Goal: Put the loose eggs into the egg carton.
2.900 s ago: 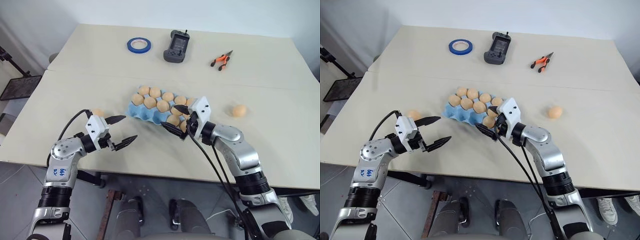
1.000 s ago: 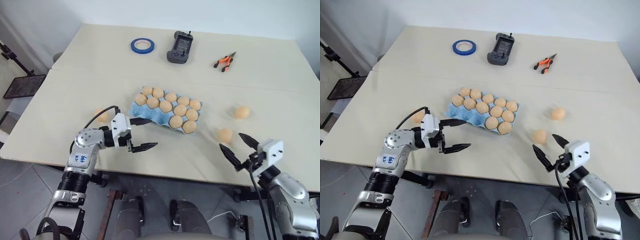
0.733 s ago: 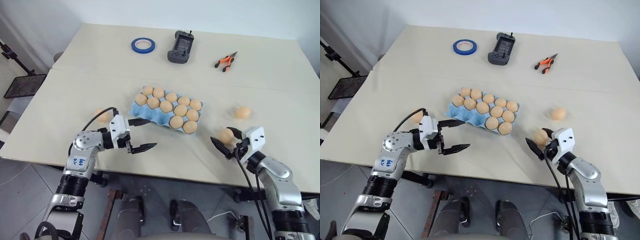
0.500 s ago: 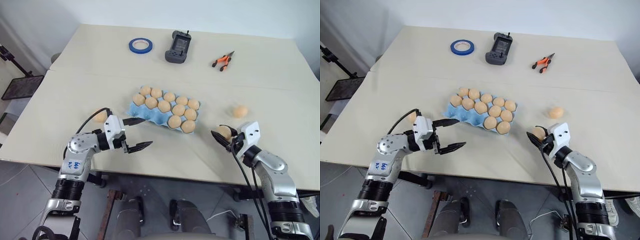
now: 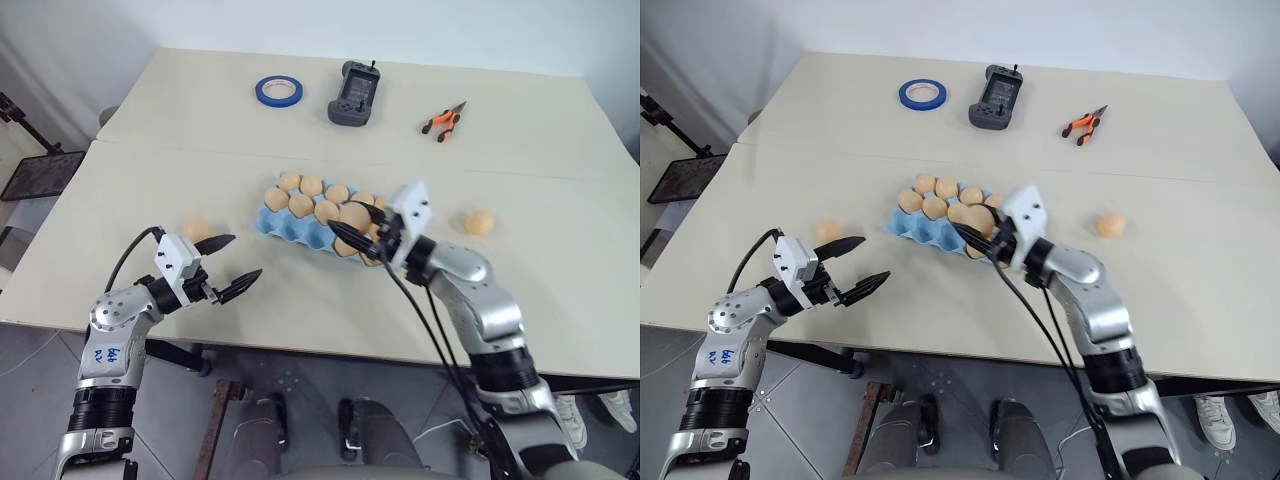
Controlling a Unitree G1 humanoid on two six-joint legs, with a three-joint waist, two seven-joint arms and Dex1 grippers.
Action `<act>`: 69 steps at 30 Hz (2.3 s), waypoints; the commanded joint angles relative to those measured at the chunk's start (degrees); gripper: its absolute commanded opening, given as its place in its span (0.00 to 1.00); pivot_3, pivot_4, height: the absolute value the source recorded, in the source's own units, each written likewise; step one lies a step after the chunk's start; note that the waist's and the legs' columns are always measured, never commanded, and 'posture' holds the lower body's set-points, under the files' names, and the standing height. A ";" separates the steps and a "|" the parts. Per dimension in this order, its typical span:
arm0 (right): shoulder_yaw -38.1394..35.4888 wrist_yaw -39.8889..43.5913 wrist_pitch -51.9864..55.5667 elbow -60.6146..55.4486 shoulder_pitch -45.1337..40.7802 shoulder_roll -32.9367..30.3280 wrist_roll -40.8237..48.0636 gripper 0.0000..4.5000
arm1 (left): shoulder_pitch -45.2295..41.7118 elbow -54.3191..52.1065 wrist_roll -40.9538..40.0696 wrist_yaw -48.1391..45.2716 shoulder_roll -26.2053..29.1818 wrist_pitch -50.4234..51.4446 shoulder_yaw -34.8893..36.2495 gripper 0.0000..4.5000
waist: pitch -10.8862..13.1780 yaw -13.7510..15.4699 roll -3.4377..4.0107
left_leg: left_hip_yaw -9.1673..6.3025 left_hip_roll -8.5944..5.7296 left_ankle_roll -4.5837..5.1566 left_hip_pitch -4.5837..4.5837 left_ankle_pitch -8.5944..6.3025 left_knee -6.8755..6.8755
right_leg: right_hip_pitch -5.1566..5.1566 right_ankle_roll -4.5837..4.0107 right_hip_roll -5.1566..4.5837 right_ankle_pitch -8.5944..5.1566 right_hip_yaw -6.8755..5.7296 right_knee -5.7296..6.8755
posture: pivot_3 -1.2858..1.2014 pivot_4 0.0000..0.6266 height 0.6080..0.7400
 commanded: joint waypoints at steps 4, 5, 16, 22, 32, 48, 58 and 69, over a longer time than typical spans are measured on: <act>3.55 -0.86 -3.37 9.09 -4.41 3.56 -5.14 0.63 | 2.21 -5.01 -1.61 1.59 0.31 0.58 1.29 1.00 | -0.01 0.22 -0.01 | 0.01 -0.03 -0.01 -0.08 0.00 -0.11 | -0.06 -0.01 -0.03 0.00 -0.01 -0.10 | 0.52 0.24 1.00; 3.44 -0.74 -3.83 9.83 -4.63 3.87 -5.23 0.71 | 2.37 -5.42 -1.61 1.81 0.27 0.71 1.28 1.00 | -0.01 0.18 -0.02 | 0.02 -0.04 -0.01 -0.08 0.00 -0.14 | -0.06 0.00 -0.04 0.00 -0.01 -0.13 | 0.52 0.24 1.00; -1.41 3.60 -4.60 -0.09 1.38 -1.69 -1.74 0.99 | 1.15 -6.53 -2.17 1.85 0.60 1.31 0.62 1.00 | -0.01 -0.06 -0.02 | 0.05 -0.04 -0.01 -0.06 0.00 -0.26 | -0.07 0.00 -0.03 0.00 -0.01 -0.18 | 0.52 0.24 1.00; -17.28 5.02 -8.95 -8.12 17.40 -10.96 4.45 0.99 | -3.07 -2.33 -1.55 -1.64 0.00 0.41 -2.62 1.00 | -0.03 0.68 -0.04 | 0.08 -0.10 0.01 -0.07 -0.02 -0.30 | 0.02 0.04 -0.06 0.02 -0.04 -0.38 | 0.52 0.24 1.00; -31.16 0.48 -19.59 -4.04 31.08 -13.30 4.46 0.99 | -6.93 0.94 -1.49 -5.73 -0.16 0.86 -6.09 1.00 | -0.03 -0.08 -0.03 | 0.16 0.02 -0.01 0.12 0.02 -0.13 | 0.08 0.04 0.16 0.00 0.02 -0.18 | 0.52 0.24 1.00; -33.32 -7.14 -20.13 7.91 27.80 -13.32 3.06 0.99 | -14.83 6.06 2.24 -7.17 -4.78 -2.99 -12.29 1.00 | -0.05 0.07 0.01 | 0.08 -0.04 0.04 0.05 0.00 0.02 | 0.18 0.06 0.06 0.03 0.00 -0.25 | 0.52 0.24 1.00; -24.97 -5.57 -17.50 29.50 6.28 -15.86 -2.46 0.99 | -15.24 6.16 2.26 -7.13 -5.50 -4.40 -12.13 1.00 | -0.05 -0.88 0.03 | 0.09 -0.03 0.28 0.14 0.25 0.18 | 0.16 0.08 0.10 0.04 0.01 0.09 | 0.52 0.24 1.00; -21.18 -6.81 -20.93 43.07 -4.10 -14.98 -6.47 0.72 | -10.66 1.34 1.43 -4.47 -3.78 -3.92 -9.92 1.00 | -0.04 -0.69 0.05 | 0.10 -0.04 0.31 0.08 0.26 0.18 | 0.11 0.11 0.09 0.02 0.02 0.13 | 0.52 0.24 1.00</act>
